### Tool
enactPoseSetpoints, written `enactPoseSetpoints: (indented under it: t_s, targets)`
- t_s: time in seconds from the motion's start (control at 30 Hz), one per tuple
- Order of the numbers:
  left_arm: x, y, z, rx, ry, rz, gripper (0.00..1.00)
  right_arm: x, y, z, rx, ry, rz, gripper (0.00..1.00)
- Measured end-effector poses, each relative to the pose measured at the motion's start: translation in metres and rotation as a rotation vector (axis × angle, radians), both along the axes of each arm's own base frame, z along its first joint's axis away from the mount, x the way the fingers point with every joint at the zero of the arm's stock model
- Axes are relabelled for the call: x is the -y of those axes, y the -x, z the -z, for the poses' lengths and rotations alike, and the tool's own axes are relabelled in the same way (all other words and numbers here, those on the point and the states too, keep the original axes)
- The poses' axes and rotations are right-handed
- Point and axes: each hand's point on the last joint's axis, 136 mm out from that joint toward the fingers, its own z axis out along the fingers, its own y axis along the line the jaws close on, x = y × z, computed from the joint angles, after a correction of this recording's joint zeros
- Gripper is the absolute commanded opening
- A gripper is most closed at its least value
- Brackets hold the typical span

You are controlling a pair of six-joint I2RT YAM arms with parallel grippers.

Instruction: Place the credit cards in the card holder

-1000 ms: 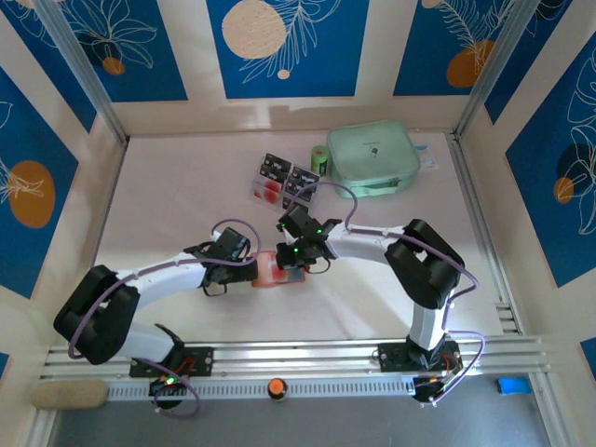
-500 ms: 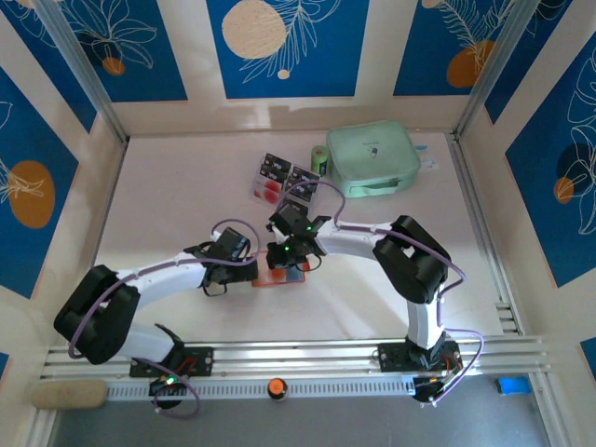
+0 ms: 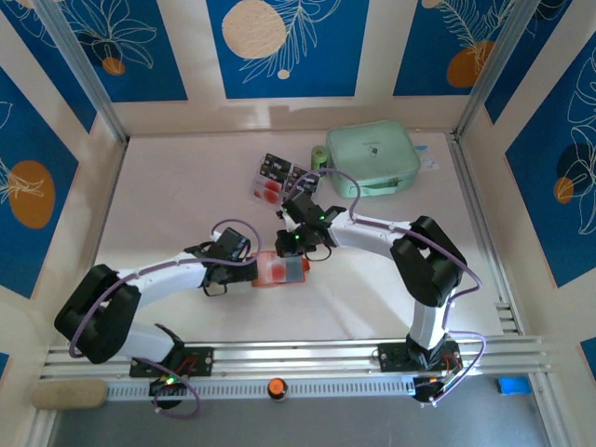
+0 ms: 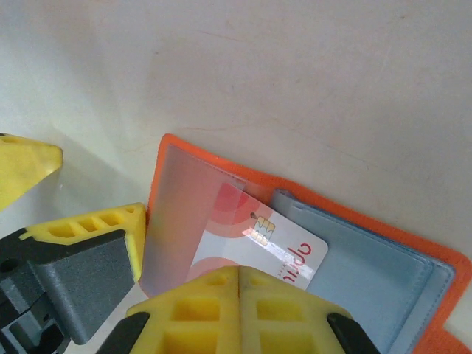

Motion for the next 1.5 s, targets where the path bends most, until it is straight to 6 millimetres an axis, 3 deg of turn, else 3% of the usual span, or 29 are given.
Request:
enactPoseSetpoints:
  t_s: [0.4,0.63,0.8,1.1,1.5]
  targets:
    - [0.000,0.000,0.000,0.000,-0.001,0.000,1.00,-0.002,0.010,0.037,-0.076,0.048,-0.028,0.00]
    - [0.000,0.000,0.000,0.000,-0.002,-0.001,1.00,-0.022,0.010,0.033,-0.070,0.024,-0.078,0.00]
    - [0.000,0.000,0.000,0.000,-0.003,-0.001,1.00,-0.023,0.012,0.033,-0.072,0.023,-0.088,0.00]
    - [0.000,0.000,0.001,-0.001,-0.004,-0.001,1.00,-0.007,0.019,0.015,-0.056,0.005,-0.070,0.00]
    - [0.000,0.000,0.001,-0.001,-0.004,-0.001,1.00,0.006,0.028,0.030,-0.098,0.034,-0.042,0.00]
